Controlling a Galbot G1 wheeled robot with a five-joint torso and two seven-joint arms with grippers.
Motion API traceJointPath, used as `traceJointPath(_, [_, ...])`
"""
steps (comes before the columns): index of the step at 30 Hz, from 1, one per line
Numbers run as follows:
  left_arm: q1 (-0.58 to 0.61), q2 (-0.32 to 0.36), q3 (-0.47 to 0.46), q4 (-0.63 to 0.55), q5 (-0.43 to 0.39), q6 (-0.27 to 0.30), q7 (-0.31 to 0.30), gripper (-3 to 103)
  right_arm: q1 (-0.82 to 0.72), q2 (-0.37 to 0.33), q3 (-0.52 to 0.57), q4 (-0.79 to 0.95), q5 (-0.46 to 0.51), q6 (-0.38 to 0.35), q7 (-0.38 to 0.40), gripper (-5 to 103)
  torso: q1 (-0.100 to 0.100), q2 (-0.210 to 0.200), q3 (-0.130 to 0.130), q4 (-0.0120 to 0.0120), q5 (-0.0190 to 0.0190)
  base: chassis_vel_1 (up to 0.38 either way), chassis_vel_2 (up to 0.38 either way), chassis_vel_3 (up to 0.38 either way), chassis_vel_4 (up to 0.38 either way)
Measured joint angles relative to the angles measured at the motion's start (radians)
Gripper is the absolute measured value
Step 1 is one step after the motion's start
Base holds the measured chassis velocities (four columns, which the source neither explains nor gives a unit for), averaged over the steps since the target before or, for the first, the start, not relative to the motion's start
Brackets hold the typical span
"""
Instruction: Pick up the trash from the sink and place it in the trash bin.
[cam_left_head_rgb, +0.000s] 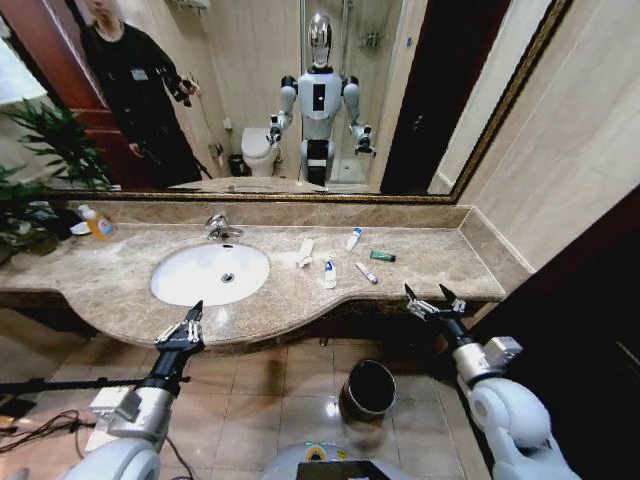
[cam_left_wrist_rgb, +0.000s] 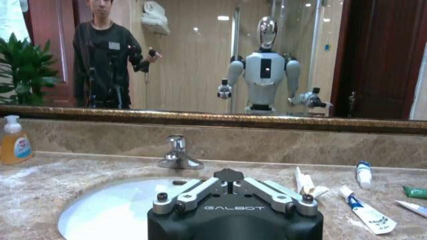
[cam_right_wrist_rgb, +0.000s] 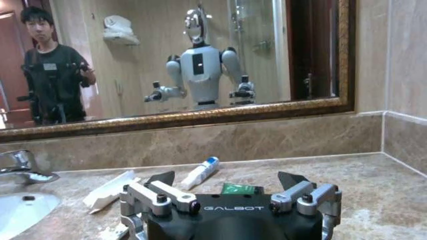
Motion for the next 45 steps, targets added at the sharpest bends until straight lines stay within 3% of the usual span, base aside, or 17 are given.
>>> traceJointPath(23, [0.000, 0.000, 0.000, 0.000, 0.000, 0.000, 0.000, 0, 0.012, -0.027, -0.018, -0.037, 0.008, 0.005, -0.021, 100, 0.000, 0.000, 0.000, 0.0000, 0.0000, 0.000, 0.000, 0.000, 0.000])
traceJointPath(38, [0.000, 0.000, 0.000, 0.000, 0.000, 0.000, 0.000, 0, 0.013, -0.041, -0.022, -0.020, 0.028, -0.029, 0.004, 100, 0.000, 0.000, 0.000, -0.0001, 0.0001, 0.000, 0.000, 0.000, 0.000])
traceJointPath(45, [0.000, 0.000, 0.000, 0.000, 0.000, 0.000, 0.000, 0, 0.053, -0.081, -0.041, -0.033, 0.041, -0.076, 0.003, 100, 0.000, 0.000, 0.000, 0.0000, 0.0001, 0.000, 0.000, 0.000, 0.000])
